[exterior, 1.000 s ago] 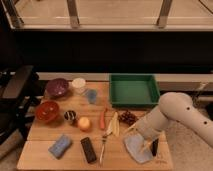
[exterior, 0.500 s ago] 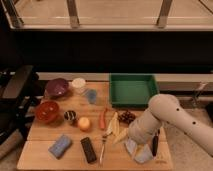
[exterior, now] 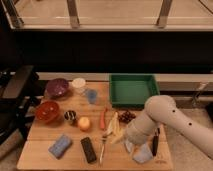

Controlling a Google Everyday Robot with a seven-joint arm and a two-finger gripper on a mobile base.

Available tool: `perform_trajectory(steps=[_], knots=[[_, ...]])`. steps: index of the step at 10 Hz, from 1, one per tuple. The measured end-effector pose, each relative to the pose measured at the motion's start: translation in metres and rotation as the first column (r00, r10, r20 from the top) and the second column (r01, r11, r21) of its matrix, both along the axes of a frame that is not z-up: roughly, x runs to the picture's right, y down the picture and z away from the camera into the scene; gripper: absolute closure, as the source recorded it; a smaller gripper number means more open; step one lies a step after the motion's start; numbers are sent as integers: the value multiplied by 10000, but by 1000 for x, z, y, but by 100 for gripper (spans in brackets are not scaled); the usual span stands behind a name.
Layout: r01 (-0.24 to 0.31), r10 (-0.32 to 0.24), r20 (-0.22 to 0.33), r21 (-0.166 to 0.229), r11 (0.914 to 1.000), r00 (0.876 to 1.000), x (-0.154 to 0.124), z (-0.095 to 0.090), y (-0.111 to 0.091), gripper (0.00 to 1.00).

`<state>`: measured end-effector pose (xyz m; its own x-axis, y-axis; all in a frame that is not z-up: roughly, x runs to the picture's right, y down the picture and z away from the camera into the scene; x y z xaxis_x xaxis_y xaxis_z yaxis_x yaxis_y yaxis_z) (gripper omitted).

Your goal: Place eraser in plastic cup

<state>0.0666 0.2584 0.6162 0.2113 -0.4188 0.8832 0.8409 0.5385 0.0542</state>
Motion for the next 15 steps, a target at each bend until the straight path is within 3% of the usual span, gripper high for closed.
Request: perform_trajectory(steps=[4, 8, 12, 15], knots=[[550, -631, 1069, 774, 9955, 9923, -69, 16, 1, 35], [618, -793, 1354, 1291, 9897, 9876, -101, 32, -2, 35], [1029, -1195, 1693, 1041, 9892, 9783, -152, 56, 18, 35], [1177, -1317, 1945, 817, 9897, 9720, -166, 61, 29, 35]])
